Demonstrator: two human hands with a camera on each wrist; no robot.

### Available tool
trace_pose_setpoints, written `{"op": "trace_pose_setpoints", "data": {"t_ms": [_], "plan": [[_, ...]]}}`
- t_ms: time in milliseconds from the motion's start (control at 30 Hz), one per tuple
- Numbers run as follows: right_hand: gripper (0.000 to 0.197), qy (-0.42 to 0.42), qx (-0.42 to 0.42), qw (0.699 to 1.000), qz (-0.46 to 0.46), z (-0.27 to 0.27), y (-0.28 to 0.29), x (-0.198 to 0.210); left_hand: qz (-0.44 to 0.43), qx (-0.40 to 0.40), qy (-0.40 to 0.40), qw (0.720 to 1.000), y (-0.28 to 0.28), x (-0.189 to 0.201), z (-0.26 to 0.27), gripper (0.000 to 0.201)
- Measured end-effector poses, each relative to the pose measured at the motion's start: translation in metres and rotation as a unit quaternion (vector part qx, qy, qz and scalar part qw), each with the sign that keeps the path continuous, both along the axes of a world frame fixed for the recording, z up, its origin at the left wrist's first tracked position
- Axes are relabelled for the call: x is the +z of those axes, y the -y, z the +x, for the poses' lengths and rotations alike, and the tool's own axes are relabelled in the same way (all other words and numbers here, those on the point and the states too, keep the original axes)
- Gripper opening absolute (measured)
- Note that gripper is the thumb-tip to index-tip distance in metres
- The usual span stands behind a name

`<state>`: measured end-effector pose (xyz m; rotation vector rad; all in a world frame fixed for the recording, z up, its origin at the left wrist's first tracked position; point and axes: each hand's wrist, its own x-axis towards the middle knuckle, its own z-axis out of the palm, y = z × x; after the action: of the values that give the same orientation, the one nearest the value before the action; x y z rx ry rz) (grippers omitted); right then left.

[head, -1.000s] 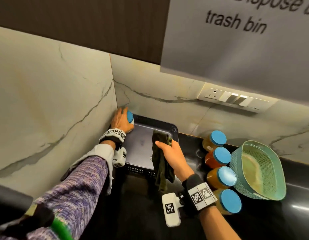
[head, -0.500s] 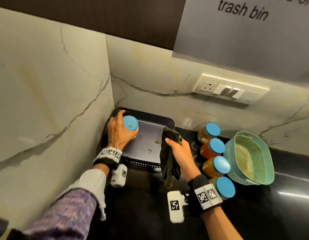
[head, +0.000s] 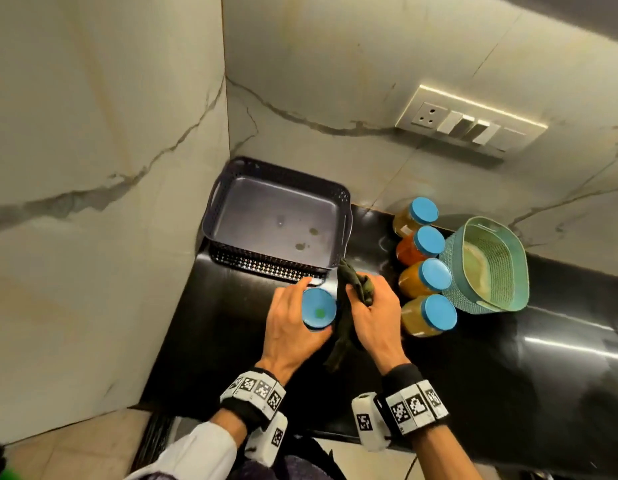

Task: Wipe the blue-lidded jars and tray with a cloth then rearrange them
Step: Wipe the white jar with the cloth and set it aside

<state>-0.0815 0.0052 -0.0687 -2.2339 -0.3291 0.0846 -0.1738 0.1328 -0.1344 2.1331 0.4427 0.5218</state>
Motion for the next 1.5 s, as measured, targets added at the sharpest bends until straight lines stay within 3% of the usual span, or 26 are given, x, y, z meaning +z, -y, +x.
{"op": "trace_pose_setpoints", "data": {"t_ms": [100, 267, 400, 533, 733, 933, 1000, 1133, 1200, 1367, 1400, 1500], "plan": [[0.033, 0.033, 0.037, 0.998, -0.033, -0.013, 0.001, -0.014, 0.000, -0.016, 0.001, 1.000, 0.009, -0.023, -0.014, 0.083], [0.049, 0.044, 0.148, 0.983, -0.100, -0.024, -0.001, -0.022, -0.064, -0.055, -0.043, 0.996, -0.003, -0.033, -0.006, 0.101], [0.049, -0.001, 0.251, 0.947, -0.200, -0.026, -0.005, -0.023, -0.118, -0.142, -0.001, 0.983, -0.012, -0.042, 0.007, 0.069], [0.047, 0.007, 0.316, 0.914, -0.253, -0.025, -0.017, -0.021, -0.167, -0.131, 0.014, 0.977, -0.008, -0.055, 0.005, 0.049], [0.020, -0.037, 0.280, 0.914, -0.292, -0.038, -0.026, -0.023, -0.212, -0.133, 0.079, 0.965, -0.007, -0.066, 0.007, 0.038], [0.025, -0.021, 0.284, 0.917, -0.280, -0.037, -0.038, -0.021, -0.281, -0.132, 0.079, 0.947, -0.005, -0.073, 0.005, 0.034], [0.023, -0.007, 0.252, 0.925, -0.283, -0.026, -0.042, -0.024, -0.265, -0.133, 0.056, 0.953, -0.006, -0.068, 0.006, 0.033], [0.021, 0.001, 0.156, 0.945, -0.286, -0.004, -0.020, -0.024, -0.256, -0.171, 0.065, 0.949, -0.008, -0.062, 0.012, 0.057], [0.018, -0.019, 0.154, 0.946, -0.283, -0.014, -0.001, -0.021, -0.261, -0.177, 0.053, 0.947, -0.009, -0.061, 0.012, 0.064], [0.031, -0.052, 0.264, 0.925, -0.267, -0.058, -0.026, -0.024, -0.261, -0.155, 0.043, 0.952, -0.010, -0.074, 0.003, 0.033], [0.029, -0.047, 0.274, 0.925, -0.260, -0.056, -0.040, -0.026, -0.306, -0.135, 0.034, 0.942, -0.010, -0.076, 0.003, 0.025], [0.013, -0.031, 0.249, 0.932, -0.262, -0.033, -0.063, -0.031, -0.298, -0.108, -0.078, 0.945, -0.013, -0.077, 0.004, 0.019]]}}
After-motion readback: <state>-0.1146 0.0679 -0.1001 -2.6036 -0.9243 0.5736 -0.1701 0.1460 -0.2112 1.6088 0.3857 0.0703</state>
